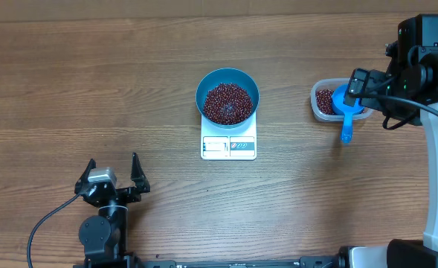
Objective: Scoop item into bowl and weigh 150g on scale
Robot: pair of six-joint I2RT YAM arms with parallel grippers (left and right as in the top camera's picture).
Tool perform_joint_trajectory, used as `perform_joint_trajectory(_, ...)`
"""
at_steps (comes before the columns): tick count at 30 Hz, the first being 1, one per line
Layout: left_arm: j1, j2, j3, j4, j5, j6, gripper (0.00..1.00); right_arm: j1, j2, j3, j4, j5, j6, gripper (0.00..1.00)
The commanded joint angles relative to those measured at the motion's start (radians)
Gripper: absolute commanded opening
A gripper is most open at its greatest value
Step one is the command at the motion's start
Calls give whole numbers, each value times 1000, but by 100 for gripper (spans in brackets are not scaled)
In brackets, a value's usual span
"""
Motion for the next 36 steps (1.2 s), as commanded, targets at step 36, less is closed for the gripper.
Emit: perform_joint_trajectory(36, -98, -11, -3, -3, 11, 92, 100, -1, -5, 19, 1, 2, -4, 100)
